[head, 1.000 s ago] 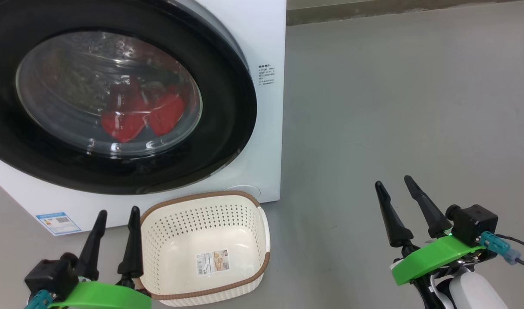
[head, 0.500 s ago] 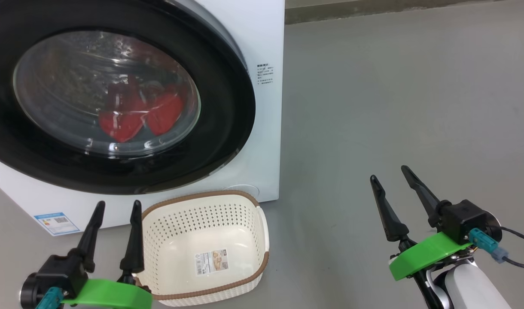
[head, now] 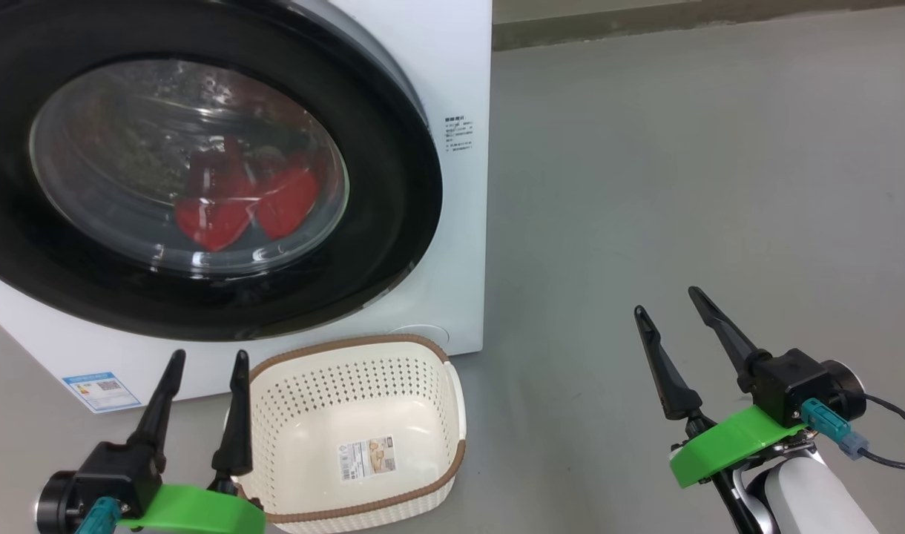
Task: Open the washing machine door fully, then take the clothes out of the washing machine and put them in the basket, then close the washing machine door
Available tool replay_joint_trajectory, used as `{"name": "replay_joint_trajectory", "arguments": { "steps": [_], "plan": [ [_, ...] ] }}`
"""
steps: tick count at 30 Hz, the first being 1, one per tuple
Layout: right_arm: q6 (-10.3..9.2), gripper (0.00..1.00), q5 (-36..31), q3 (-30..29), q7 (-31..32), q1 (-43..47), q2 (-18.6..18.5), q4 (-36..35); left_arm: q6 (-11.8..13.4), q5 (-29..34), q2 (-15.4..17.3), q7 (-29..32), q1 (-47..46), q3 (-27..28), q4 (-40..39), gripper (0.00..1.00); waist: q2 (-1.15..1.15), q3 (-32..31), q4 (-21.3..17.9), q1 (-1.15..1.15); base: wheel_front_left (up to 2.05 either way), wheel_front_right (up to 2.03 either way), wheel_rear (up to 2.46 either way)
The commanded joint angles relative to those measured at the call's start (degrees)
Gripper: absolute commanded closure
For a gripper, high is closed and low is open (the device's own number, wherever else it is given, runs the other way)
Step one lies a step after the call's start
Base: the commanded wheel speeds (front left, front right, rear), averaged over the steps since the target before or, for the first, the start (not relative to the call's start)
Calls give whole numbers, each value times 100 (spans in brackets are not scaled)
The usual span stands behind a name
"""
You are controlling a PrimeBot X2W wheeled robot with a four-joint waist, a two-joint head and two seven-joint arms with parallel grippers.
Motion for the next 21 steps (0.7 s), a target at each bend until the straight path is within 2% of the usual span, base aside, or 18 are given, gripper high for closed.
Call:
{"name": "replay_joint_trajectory", "arguments": {
  "steps": [1,13,14,16,17,21],
  "plan": [
    [-5,0,-54,118,-51,-181,-39,-118,-32,52,101,-70,-188,168,-90,0,0,-28,9,0,0,0,0],
    [-5,0,95,304,-51,-203,-161,-40,-32,-1,101,-70,-140,81,-30,0,0,-2,63,0,0,0,0],
    [-5,33,116,325,-51,-224,-177,-21,-32,-10,101,-70,-141,71,-40,0,0,14,73,0,0,0,0],
    [-5,88,195,420,-51,-279,-226,58,-31,-22,101,-70,-148,60,-98,0,0,46,95,0,0,0,0],
    [-5,100,265,453,-51,-314,-243,88,-31,-15,101,-70,-146,52,-122,0,0,63,108,0,0,0,0],
    [-5,100,581,570,-51,-501,-332,152,-15,-29,101,-70,-155,24,-264,0,0,210,154,0,0,0,0]
  ]
}}
